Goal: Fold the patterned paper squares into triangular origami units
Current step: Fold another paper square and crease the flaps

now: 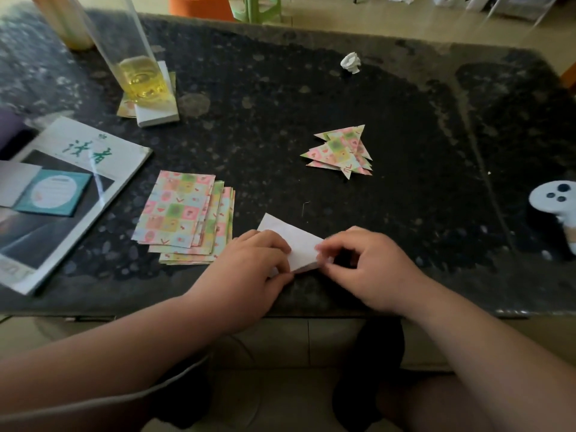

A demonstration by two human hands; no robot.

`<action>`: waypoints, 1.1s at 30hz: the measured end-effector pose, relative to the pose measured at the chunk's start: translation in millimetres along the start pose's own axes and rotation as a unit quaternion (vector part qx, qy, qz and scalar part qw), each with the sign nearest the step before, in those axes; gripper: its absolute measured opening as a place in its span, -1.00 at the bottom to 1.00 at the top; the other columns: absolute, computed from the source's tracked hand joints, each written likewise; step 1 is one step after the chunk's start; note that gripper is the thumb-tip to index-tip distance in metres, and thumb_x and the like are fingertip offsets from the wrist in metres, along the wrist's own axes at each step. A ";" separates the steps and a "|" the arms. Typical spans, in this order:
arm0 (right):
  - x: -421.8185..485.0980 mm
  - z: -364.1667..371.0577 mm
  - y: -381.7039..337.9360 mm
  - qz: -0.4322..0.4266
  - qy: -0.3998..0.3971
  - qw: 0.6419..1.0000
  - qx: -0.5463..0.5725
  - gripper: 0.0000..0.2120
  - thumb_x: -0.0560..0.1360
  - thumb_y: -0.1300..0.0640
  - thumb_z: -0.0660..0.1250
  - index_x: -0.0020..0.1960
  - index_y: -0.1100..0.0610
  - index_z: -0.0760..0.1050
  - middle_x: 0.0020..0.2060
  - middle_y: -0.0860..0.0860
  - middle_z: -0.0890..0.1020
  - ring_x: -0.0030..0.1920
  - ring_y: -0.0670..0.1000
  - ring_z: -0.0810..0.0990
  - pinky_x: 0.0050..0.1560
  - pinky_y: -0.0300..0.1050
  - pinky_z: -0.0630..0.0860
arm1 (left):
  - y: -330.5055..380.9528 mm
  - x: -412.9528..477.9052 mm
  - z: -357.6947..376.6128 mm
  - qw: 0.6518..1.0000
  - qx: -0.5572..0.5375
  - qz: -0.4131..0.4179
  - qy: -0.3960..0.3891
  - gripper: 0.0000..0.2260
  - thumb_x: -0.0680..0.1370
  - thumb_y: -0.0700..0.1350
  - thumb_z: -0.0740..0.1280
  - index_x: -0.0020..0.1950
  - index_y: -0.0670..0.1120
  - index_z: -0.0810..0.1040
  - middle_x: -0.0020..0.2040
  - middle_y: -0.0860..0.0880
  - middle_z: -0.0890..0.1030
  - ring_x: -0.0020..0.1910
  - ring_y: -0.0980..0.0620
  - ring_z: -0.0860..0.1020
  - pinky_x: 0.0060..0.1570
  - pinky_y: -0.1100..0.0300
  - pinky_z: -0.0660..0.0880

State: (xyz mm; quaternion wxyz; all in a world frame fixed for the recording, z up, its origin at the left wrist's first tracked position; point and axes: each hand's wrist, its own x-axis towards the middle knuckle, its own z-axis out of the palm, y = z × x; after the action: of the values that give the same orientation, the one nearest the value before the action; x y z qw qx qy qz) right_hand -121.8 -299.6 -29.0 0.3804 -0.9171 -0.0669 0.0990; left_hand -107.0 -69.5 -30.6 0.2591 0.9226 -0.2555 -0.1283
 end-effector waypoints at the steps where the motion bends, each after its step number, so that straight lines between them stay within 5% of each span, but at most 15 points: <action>1: 1.1 -2.1 -1.6 0.030 0.006 0.999 0.030 -0.73 0.48 0.20 0.53 0.14 -0.04 0.66 -0.14 -0.18 0.70 -0.10 -0.29 0.60 -0.07 -0.49 0.38 | -0.8 0.9 0.3 1.000 -0.013 -0.008 0.007 -0.91 0.61 0.04 0.36 -0.03 0.11 0.64 0.20 0.24 0.50 0.22 0.18 0.39 0.29 0.23 0.35; 3: 4.3 -3.0 -3.4 0.074 0.019 0.994 0.080 -0.68 0.50 0.16 0.54 0.19 -0.07 0.60 -0.19 -0.18 0.72 -0.25 -0.34 0.59 -0.14 -0.46 0.37 | -1.2 3.5 0.4 0.999 -0.032 -0.018 0.017 -0.92 0.61 0.04 0.35 -0.04 0.10 0.61 0.14 0.24 0.52 0.17 0.19 0.42 0.24 0.24 0.39; 6: 9.4 2.6 -6.4 0.111 0.037 0.988 0.098 -0.72 0.49 0.07 0.55 0.11 -0.12 0.53 -0.19 -0.28 0.71 -0.20 -0.32 0.61 -0.07 -0.31 0.41 | -1.9 8.4 -0.5 0.998 -0.045 -0.034 0.030 -0.94 0.60 0.02 0.36 -0.04 0.09 0.59 0.02 0.21 0.54 0.10 0.19 0.45 0.15 0.31 0.39; 12: 13.0 10.4 -12.7 0.143 0.084 0.980 0.109 -0.74 0.48 0.04 0.55 0.02 -0.13 0.49 -0.23 -0.22 0.70 -0.12 -0.30 0.62 -0.19 -0.49 0.44 | 1.7 14.9 -4.6 0.996 -0.046 -0.070 0.033 -0.94 0.59 0.00 0.38 -0.07 0.07 0.59 -0.06 0.19 0.54 0.00 0.21 0.48 -0.01 0.38 0.38; 16: 16.0 13.3 -14.2 0.143 0.091 0.981 0.098 -0.77 0.50 0.07 0.53 0.02 -0.13 0.50 -0.20 -0.15 0.68 -0.12 -0.32 0.60 -0.19 -0.53 0.44 | 10.1 13.4 -12.0 0.996 -0.040 -0.079 0.020 -0.81 0.61 0.02 0.35 0.19 0.14 0.45 0.12 0.26 0.43 0.02 0.26 0.43 -0.08 0.45 0.36; 21: 21.8 20.1 -17.4 0.120 0.089 0.985 0.085 -0.82 0.52 0.11 0.50 -0.01 -0.11 0.54 -0.19 -0.15 0.65 -0.13 -0.25 0.59 -0.19 -0.49 0.46 | 22.3 -5.0 1.2 0.991 0.127 0.011 -0.049 -0.43 0.57 0.12 0.34 0.53 0.00 0.30 0.54 0.00 0.24 0.50 -0.01 0.25 0.50 0.05 0.30; 25: 27.1 24.3 -15.4 0.121 0.100 0.986 0.061 -0.86 0.52 0.13 0.49 -0.05 -0.09 0.57 -0.19 -0.16 0.63 -0.18 -0.18 0.59 -0.20 -0.42 0.48 | 35.8 -25.9 21.1 0.967 0.234 0.031 -0.098 -0.20 0.46 0.29 0.17 0.51 -0.25 0.41 0.54 -0.25 0.35 0.54 -0.23 0.30 0.47 -0.13 0.26; 29: 30.4 28.5 -16.9 0.133 0.108 0.984 0.041 -0.88 0.52 0.12 0.48 -0.05 -0.07 0.58 -0.20 -0.16 0.62 -0.22 -0.14 0.59 -0.16 -0.28 0.54 | 39.0 -30.0 32.4 0.967 0.231 0.039 -0.105 -0.17 0.50 0.32 0.10 0.52 -0.30 0.35 0.55 -0.30 0.30 0.56 -0.26 0.24 0.55 -0.14 0.19; 33: 34.5 28.4 -20.0 0.147 0.112 0.982 0.039 -0.90 0.51 0.10 0.48 -0.04 -0.04 0.59 -0.21 -0.15 0.63 -0.24 -0.14 0.58 -0.12 -0.17 0.58 | 45.4 -23.5 24.3 0.966 0.232 0.034 -0.107 -0.15 0.63 0.33 -0.01 0.60 -0.23 -0.29 0.58 -0.23 -0.36 0.59 -0.17 -0.36 0.53 -0.05 -0.34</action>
State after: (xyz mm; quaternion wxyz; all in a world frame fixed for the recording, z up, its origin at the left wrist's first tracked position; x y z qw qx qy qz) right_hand -95.9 -259.4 -38.9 0.4024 -0.9066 0.1155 0.0528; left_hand -154.0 -100.2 -23.7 0.0133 0.9291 -0.3358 -0.1543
